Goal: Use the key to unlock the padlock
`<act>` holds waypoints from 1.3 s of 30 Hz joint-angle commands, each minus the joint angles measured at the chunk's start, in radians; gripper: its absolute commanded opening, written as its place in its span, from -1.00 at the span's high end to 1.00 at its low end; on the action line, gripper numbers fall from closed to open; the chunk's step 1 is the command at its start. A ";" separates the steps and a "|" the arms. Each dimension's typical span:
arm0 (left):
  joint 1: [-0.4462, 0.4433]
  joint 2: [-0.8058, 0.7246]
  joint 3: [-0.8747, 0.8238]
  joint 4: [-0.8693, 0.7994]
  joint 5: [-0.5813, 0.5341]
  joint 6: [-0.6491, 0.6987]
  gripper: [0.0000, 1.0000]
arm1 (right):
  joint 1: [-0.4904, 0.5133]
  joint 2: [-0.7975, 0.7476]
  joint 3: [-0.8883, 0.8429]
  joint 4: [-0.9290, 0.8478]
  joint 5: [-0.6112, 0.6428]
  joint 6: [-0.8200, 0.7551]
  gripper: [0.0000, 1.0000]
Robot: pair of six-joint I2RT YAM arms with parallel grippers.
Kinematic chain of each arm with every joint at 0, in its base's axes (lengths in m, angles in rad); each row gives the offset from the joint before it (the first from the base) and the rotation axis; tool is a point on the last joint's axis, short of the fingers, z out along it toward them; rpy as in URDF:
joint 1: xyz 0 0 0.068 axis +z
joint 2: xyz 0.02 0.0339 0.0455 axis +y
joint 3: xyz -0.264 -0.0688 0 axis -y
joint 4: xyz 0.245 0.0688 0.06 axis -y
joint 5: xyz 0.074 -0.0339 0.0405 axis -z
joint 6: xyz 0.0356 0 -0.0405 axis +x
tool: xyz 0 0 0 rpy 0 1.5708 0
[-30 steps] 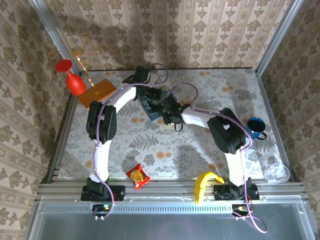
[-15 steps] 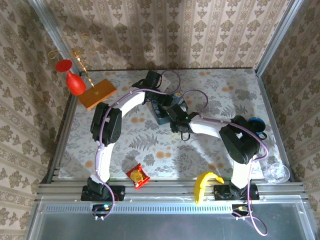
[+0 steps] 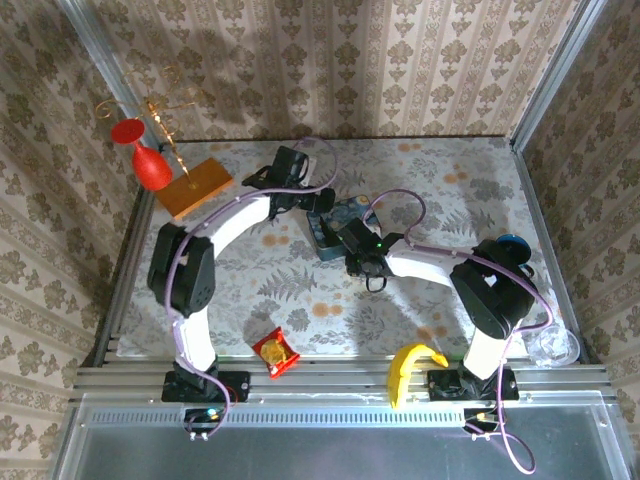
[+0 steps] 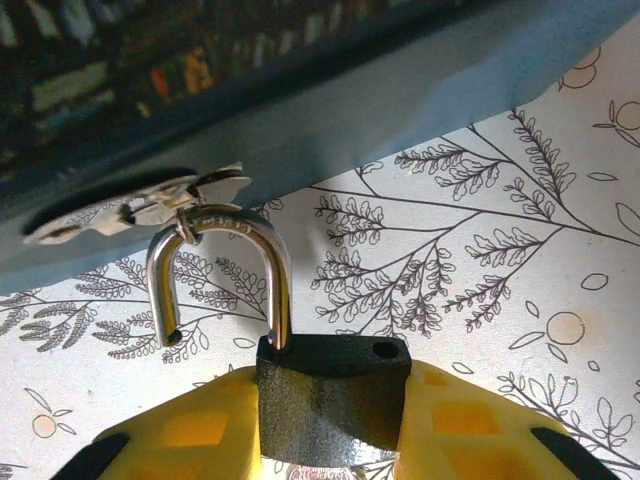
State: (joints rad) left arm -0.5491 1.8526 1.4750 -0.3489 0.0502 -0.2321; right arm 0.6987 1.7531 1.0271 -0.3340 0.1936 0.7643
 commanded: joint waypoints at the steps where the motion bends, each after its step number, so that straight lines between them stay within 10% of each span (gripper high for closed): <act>1: -0.003 -0.108 -0.092 0.023 -0.079 -0.167 -1.00 | 0.008 -0.035 0.005 -0.021 -0.014 0.033 1.00; 17: -0.140 -0.192 -0.381 0.101 -0.115 -0.348 -1.00 | 0.012 -0.061 -0.020 -0.013 -0.033 0.057 1.00; 29: -0.119 -0.164 -0.471 0.152 -0.099 -0.372 -0.39 | -0.014 -0.072 -0.033 -0.010 -0.057 0.042 1.00; 39: -0.082 -0.133 -0.491 0.169 -0.075 -0.374 -0.30 | -0.091 -0.130 -0.102 0.085 -0.189 -0.011 1.00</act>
State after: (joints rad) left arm -0.6567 1.6806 1.0245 -0.1276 -0.0013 -0.5995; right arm 0.6270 1.6680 0.9474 -0.2676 0.0525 0.7773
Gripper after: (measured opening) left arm 0.654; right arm 0.281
